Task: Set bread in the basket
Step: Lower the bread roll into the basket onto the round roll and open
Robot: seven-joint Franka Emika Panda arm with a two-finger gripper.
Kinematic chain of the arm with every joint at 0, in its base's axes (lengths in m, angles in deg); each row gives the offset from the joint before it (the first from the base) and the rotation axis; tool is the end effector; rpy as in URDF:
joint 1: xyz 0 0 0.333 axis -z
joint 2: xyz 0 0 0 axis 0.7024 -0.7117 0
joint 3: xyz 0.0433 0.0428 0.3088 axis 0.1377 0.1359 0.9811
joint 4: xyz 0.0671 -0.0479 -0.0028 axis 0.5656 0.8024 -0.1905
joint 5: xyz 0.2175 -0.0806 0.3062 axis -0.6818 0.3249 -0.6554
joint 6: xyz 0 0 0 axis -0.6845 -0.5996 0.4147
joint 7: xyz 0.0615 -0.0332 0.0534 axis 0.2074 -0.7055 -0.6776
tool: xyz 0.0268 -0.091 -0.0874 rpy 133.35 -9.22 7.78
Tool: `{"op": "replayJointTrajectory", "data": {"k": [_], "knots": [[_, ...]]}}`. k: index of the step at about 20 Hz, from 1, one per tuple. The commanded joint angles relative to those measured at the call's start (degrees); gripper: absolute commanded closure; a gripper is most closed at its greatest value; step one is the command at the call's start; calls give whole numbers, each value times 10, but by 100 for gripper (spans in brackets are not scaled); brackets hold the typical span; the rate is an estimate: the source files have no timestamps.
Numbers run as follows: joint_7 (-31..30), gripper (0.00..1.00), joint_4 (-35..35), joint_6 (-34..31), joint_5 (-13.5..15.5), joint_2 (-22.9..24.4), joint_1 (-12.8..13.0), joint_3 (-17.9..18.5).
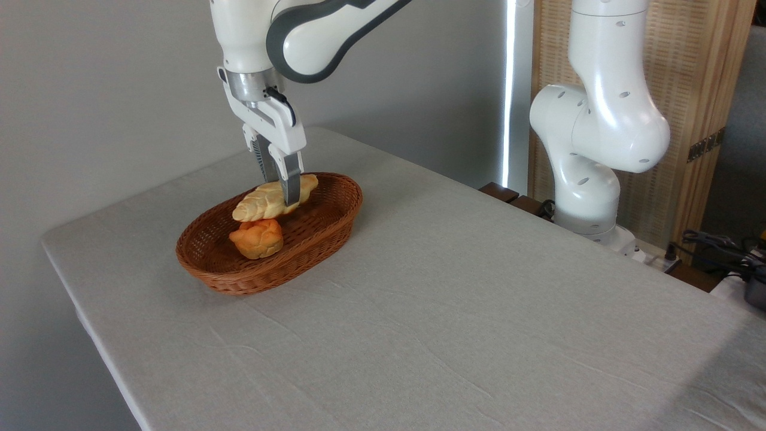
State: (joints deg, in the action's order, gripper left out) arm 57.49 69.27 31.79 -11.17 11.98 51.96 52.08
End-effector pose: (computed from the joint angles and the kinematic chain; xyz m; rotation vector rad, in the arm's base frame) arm 0.4420 -0.3249 0.4431 2.7789 -1.1893 0.0446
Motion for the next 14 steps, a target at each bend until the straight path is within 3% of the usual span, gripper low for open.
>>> {"op": "replayJointTrajectory", "data": {"k": [1, 8, 14], "knots": [[-8, 0, -6, 7, 3, -11, 1, 2], [-25, 0, -10, 7, 6, -2, 1, 11], [-45, 0, -24, 0, 6, 48, 1, 79]]}}
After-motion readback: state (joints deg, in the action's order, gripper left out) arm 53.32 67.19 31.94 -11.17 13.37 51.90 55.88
